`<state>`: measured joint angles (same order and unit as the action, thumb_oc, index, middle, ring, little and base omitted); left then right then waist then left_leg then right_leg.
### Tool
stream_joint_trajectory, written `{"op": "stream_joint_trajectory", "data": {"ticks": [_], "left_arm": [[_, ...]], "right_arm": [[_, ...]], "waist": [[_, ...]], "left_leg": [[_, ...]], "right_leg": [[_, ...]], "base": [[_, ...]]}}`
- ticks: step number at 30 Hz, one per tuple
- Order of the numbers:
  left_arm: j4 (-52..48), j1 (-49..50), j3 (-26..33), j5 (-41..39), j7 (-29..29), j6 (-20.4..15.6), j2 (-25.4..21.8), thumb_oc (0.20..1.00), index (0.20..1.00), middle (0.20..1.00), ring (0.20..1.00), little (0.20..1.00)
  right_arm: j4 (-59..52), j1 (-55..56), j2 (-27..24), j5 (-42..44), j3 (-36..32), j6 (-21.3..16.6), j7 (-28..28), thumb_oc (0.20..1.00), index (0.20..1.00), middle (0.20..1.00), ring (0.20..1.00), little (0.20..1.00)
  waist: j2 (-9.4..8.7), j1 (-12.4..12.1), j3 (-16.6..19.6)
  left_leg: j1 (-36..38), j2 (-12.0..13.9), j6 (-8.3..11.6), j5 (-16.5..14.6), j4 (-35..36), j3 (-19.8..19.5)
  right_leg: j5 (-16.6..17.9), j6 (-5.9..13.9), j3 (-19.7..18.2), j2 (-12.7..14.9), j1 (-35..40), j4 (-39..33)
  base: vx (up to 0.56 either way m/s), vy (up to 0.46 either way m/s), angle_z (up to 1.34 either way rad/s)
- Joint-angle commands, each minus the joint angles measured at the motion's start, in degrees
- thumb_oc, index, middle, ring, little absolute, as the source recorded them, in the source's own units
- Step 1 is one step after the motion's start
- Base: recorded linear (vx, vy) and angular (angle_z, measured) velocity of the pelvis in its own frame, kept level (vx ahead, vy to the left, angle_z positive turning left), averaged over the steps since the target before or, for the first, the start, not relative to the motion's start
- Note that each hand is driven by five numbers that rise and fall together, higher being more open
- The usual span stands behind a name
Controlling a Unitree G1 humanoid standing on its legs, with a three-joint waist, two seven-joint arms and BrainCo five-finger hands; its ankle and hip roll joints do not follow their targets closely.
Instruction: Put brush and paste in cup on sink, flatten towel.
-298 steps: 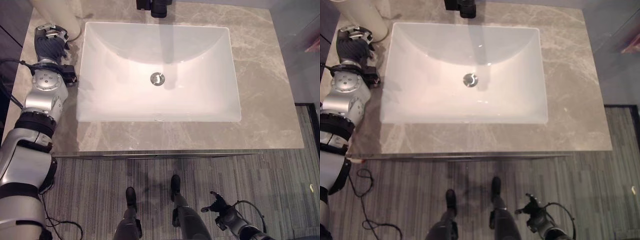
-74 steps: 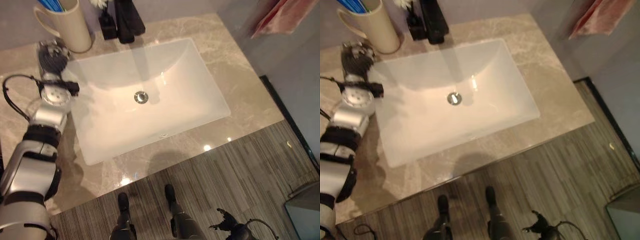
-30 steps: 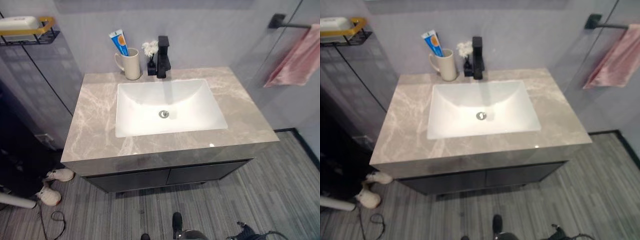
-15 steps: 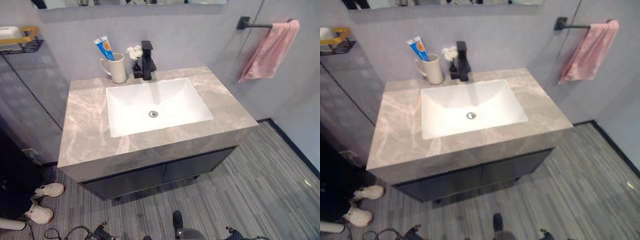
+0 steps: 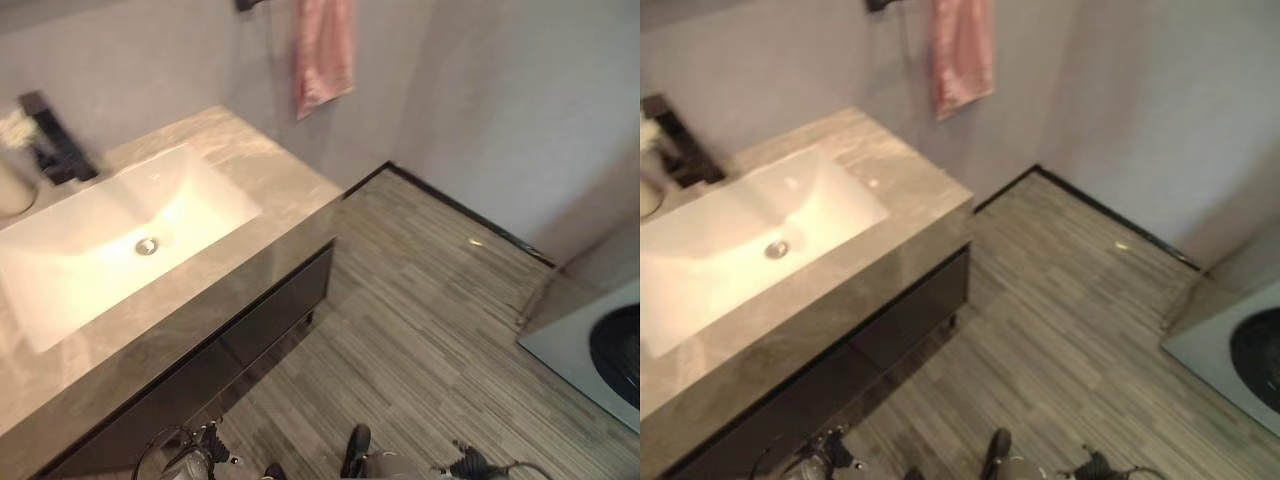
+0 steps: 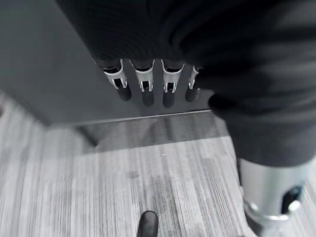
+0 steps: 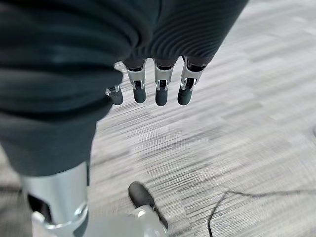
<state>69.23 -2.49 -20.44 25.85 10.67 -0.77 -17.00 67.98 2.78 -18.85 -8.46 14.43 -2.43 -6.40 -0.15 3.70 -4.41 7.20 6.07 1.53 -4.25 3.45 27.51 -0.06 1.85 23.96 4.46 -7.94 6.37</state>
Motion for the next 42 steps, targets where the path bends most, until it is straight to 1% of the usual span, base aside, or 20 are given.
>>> {"op": "stream_joint_trajectory", "data": {"ticks": [1, 4, 5, 6, 7, 8, 9, 11, 13, 14, 15, 18, 20, 27, 32, 35, 36, 37, 39, 42], "left_arm": [[1.51, -2.23, -0.63, 1.09, 0.70, -0.36, -0.46, 1.000, 1.000, 1.000, 1.000, 1.000], [0.91, -3.81, -1.40, 1.27, 0.91, -0.34, -0.65, 1.000, 1.000, 1.000, 1.000, 1.000], [0.32, -4.33, -1.43, 1.16, 0.93, -0.41, -0.73, 1.000, 1.000, 1.000, 1.000, 1.000], [-0.39, -5.25, -1.14, 0.13, 1.62, -0.36, -0.84, 1.000, 1.000, 1.000, 1.000, 1.000], [0.02, -6.35, -0.88, -1.35, 2.44, -0.16, -0.74, 1.000, 1.000, 1.000, 1.000, 1.000], [0.24, -6.61, -0.86, -2.27, 2.65, -0.11, -0.79, 1.000, 1.000, 1.000, 1.000, 1.000], [-0.01, -6.58, -0.67, -3.13, 2.90, -0.07, -0.74, 1.000, 1.000, 1.000, 1.000, 1.000], [0.46, -6.63, -0.67, -3.51, 3.41, -0.35, -0.63, 1.000, 1.000, 1.000, 1.000, 1.000], [0.51, -6.53, -0.63, -3.62, 3.52, -0.43, -0.60, 1.000, 1.000, 1.000, 1.000, 1.000], [0.72, -6.48, -0.38, -3.95, 3.58, -0.45, -0.56, 1.000, 1.000, 1.000, 1.000, 1.000], [0.48, -6.28, -0.33, -4.82, 3.45, -0.74, -0.76, 1.000, 1.000, 1.000, 1.000, 1.000], [0.97, -5.66, -0.15, -4.45, 3.19, -0.78, -0.92, 1.000, 1.000, 1.000, 1.000, 1.000], [0.93, -5.35, -0.11, -4.57, 2.93, -0.88, -0.92, 1.000, 1.000, 1.000, 1.000, 1.000], [-0.60, -4.63, -0.01, -5.23, 2.33, -1.30, -1.10, 1.000, 1.000, 1.000, 1.000, 1.000], [-5.18, -4.83, -0.12, -6.13, 2.23, -1.50, -2.76, 1.000, 1.000, 1.000, 1.000, 1.000], [-7.53, -4.51, 0.10, -6.85, 1.96, -1.66, -3.40, 1.000, 1.000, 1.000, 1.000, 1.000], [-7.58, -4.49, 0.11, -6.86, 1.94, -1.64, -3.41, 1.000, 1.000, 1.000, 1.000, 1.000], [-8.14, -4.10, 0.45, -7.30, 1.76, -1.69, -3.50, 1.000, 1.000, 1.000, 1.000, 1.000], [-7.09, -3.77, 0.89, -7.24, 1.68, -1.53, -3.68, 1.000, 1.000, 1.000, 1.000, 1.000], [-5.80, -3.66, 2.55, -7.97, 2.04, -1.51, -4.16, 1.000, 1.000, 1.000, 1.000, 1.000]], "right_arm": [[0.61, -0.65, -1.31, 3.41, -0.87, -1.20, -1.01, 1.000, 1.000, 1.000, 1.000, 1.000], [-1.67, 1.02, -2.13, 4.98, -1.69, -1.90, -1.08, 1.000, 1.000, 1.000, 1.000, 1.000], [-2.64, 1.51, -2.67, 5.38, -1.84, -2.11, -0.93, 1.000, 1.000, 1.000, 1.000, 1.000], [-4.67, 1.42, -3.97, 5.39, -1.44, -2.36, -1.01, 1.000, 1.000, 1.000, 1.000, 1.000], [-6.02, 0.53, -4.92, 4.62, -0.63, -2.33, -0.69, 1.000, 1.000, 1.000, 1.000, 1.000], [-7.19, -0.02, -5.53, 3.97, 0.01, -2.27, -0.53, 1.000, 1.000, 1.000, 1.000, 1.000], [-6.90, -0.53, -5.87, 3.71, 0.14, -2.40, -0.57, 1.000, 1.000, 1.000, 1.000, 1.000], [-6.99, -0.59, -6.00, 3.23, 0.49, -2.52, -0.54, 1.000, 1.000, 1.000, 1.000, 1.000], [-6.87, -0.65, -6.26, 2.94, 0.67, -2.66, -0.53, 1.000, 1.000, 1.000, 1.000, 1.000], [-6.43, -1.01, -6.41, 2.68, 0.88, -2.71, -0.49, 1.000, 1.000, 1.000, 1.000, 1.000], [-6.32, -1.94, -6.80, 1.77, 1.53, -2.73, -0.76, 1.000, 1.000, 1.000, 1.000, 1.000], [-6.63, -1.64, -6.38, -0.30, 1.94, -2.64, -0.48, 1.000, 1.000, 1.000, 1.000, 1.000], [-6.56, -1.68, -6.24, -0.52, 1.94, -2.57, -0.21, 1.000, 1.000, 1.000, 1.000, 1.000], [-5.81, -2.28, -3.83, -0.34, 1.94, -2.07, 0.30, 1.000, 1.000, 1.000, 1.000, 1.000], [-7.67, -1.95, -3.45, 1.25, 0.51, -2.08, 0.05, 1.000, 1.000, 1.000, 1.000, 1.000], [-8.64, -1.35, -3.70, 2.26, -0.65, -2.28, 0.04, 1.000, 1.000, 1.000, 1.000, 1.000], [-8.67, -1.33, -3.72, 2.26, -0.65, -2.27, 0.05, 1.000, 1.000, 1.000, 1.000, 1.000], [-8.47, -1.35, -3.58, 2.52, -1.02, -2.15, -0.06, 1.000, 1.000, 1.000, 1.000, 1.000], [-8.65, -1.74, -2.97, 2.48, -0.52, -2.21, -0.02, 1.000, 1.000, 1.000, 1.000, 1.000], [-9.57, -1.64, -3.11, 1.92, 0.60, -2.54, 0.55, 1.000, 1.000, 1.000, 1.000, 1.000]], "waist": [[-1.75, -0.46, 1.31], [-1.99, 1.24, 1.11], [-2.21, 1.51, 0.81], [-3.04, 1.30, -0.44], [-3.43, -0.12, -1.24], [-3.51, -1.22, -1.52], [-3.56, -1.98, -1.62], [-3.65, -2.20, -1.45], [-3.54, -2.76, -1.41], [-3.33, -3.21, -1.44], [-2.22, -4.68, -2.01], [-2.12, -4.33, -1.13], [-1.98, -4.21, -0.97], [-2.08, -4.32, 0.39], [-1.77, -3.70, -0.12], [-1.18, -3.00, -1.01], [-1.21, -3.00, -1.01], [-0.64, -2.94, -1.56], [-0.66, -2.76, -1.56], [-1.14, -2.03, -1.87]], "left_leg": [[-3.86, -2.74, -1.17, 1.04, -1.13, -4.03], [-4.60, -1.09, -0.20, -0.06, -5.07, -4.58], [-5.72, -0.17, 0.17, -1.38, -9.27, -4.80], [-8.66, 0.75, 0.42, -0.48, -16.13, -6.82], [-11.88, -0.66, 1.36, 2.18, -20.69, -13.80], [-13.22, -3.61, 1.17, 1.93, -20.86, -19.15], [-14.23, -5.02, 0.62, 1.30, -19.22, -22.01], [-15.89, -4.28, 0.31, 1.45, -15.45, -23.08], [-16.77, -4.74, 0.39, 2.50, -13.69, -24.14], [-17.20, -5.28, 0.52, 3.58, -11.87, -25.22], [-19.59, -5.91, 1.35, 8.25, -8.13, -28.82], [-16.95, -7.00, -0.16, 6.26, -7.41, -28.57], [-16.30, -7.07, -0.43, 6.13, -6.83, -28.10], [-12.96, -8.85, -3.16, 2.54, -7.52, -24.13], [-11.18, -9.22, -4.30, 1.46, -7.49, -24.05], [-8.97, -9.19, -5.06, 1.52, -5.96, -23.87], [-8.95, -9.23, -5.07, 1.56, -5.89, -23.86], [-7.30, -9.21, -5.41, 1.13, -4.96, -22.98], [-5.80, -9.21, -5.12, 0.71, -3.96, -21.56], [-3.79, -9.40, -4.48, -0.04, -2.70, -20.87]], "right_leg": [[0.77, 6.38, -6.58, 1.94, 4.00, -3.27], [-0.35, 5.13, -9.42, -0.27, 4.04, -3.19], [-0.96, 4.52, -9.91, -0.79, 4.22, -2.94], [-0.81, 2.93, -11.08, -1.44, 4.08, -2.75], [-0.94, 2.03, -13.52, -2.38, 4.40, -2.98], [-1.09, 1.98, -15.19, -2.78, 4.61, -3.17], [-1.00, 2.38, -16.80, -2.91, 4.88, -3.56], [-1.14, 2.95, -18.40, -2.70, 5.43, -4.16], [-1.36, 3.08, -19.18, -2.83, 5.96, -4.49], [-1.52, 3.09, -19.98, -3.25, 6.67, -4.92], [-2.71, 3.08, -22.31, -4.46, 8.55, -5.08], [-4.27, 3.73, -23.86, -3.71, 9.46, -4.11], [-4.48, 3.79, -24.37, -3.59, 9.37, -3.59], [-4.72, 5.91, -26.82, -1.15, 8.51, 0.58], [-3.20, 7.51, -26.22, -1.52, 4.13, 10.42], [1.02, 8.26, -23.72, -0.97, 0.54, 17.32], [0.96, 8.27, -23.74, -0.94, 0.46, 17.47], [1.82, 7.87, -19.96, -0.10, -1.83, 19.44], [1.08, 7.19, -15.51, 1.26, -3.83, 15.82], [2.96, 6.99, -13.56, 1.63, -8.21, 7.68]], "base": [[0.10, -0.178, -0.19], [0.07, -0.193, -0.43], [0.02, -0.305, -0.30], [0.02, -0.296, -0.57], [0.03, -0.212, -0.85], [0.10, -0.068, -1.11], [0.13, 0.001, -0.97], [0.16, 0.038, -0.97], [0.14, 0.049, -0.80], [0.29, 0.127, -0.72], [0.35, 0.167, -0.63], [0.25, 0.191, -0.68], [0.14, 0.155, -0.30], [0.14, 0.187, -0.38], [0.06, 0.109, -0.15], [0.03, 0.073, 0.05], [0.07, 0.120, 0.05], [0.09, 0.115, -0.08], [0.13, 0.067, -0.32], [0.18, -0.041, -0.52]]}}
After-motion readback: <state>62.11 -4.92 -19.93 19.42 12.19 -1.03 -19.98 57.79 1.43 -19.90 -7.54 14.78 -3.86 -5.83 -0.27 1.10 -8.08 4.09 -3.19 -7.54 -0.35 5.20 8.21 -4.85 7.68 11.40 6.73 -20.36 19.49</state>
